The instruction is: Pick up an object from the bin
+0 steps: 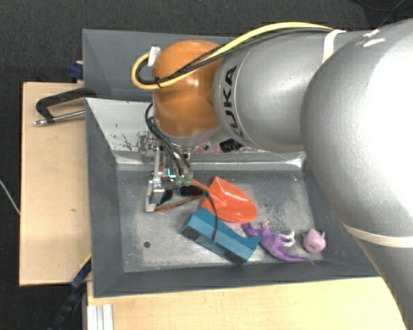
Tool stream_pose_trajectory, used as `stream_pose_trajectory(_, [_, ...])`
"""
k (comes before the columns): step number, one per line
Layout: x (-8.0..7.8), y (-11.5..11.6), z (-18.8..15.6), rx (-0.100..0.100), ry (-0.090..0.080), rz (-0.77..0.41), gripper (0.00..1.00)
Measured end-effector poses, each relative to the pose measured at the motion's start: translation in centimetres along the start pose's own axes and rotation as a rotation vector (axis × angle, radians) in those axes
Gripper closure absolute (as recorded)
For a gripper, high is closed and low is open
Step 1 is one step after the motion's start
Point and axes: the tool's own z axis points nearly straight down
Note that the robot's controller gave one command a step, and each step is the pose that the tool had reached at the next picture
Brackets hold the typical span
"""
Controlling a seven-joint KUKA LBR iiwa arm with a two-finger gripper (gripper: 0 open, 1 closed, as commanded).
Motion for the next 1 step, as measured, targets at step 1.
stream_pose_trajectory(1, [-0.22,-0.07,-0.45,-0.002,-0.008,0.002,0.00])
